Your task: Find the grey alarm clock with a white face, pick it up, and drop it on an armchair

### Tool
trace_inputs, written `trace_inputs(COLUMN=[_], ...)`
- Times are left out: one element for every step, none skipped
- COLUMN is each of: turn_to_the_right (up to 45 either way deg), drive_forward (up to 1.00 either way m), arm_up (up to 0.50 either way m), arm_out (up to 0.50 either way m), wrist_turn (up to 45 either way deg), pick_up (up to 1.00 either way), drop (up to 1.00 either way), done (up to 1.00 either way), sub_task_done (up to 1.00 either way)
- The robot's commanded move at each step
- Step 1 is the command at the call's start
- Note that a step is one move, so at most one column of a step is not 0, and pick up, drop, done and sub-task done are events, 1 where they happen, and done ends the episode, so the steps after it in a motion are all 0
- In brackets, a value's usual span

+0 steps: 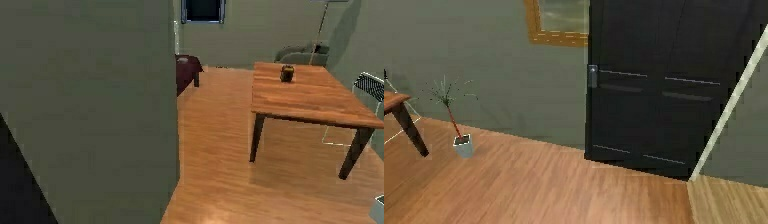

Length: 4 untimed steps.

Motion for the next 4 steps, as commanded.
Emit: trace_inputs(turn_to_the_right=[0.0,6.0,0.0,0.0], drive_forward=[0.05,0.00,1.00,1.00], arm_up=[0.00,0.00,0.00,0.00], arm_out=[0.00,0.00,0.00,0.00], wrist_turn=[0.0,0.0,0.0,0.0], pick_up=[0.00,0.00,0.00,0.00], drop=[0.00,0.00,0.00,0.00], done=[0.00,0.00,0.00,0.00], sub_task_done=[0.00,0.00,0.00,0.00])
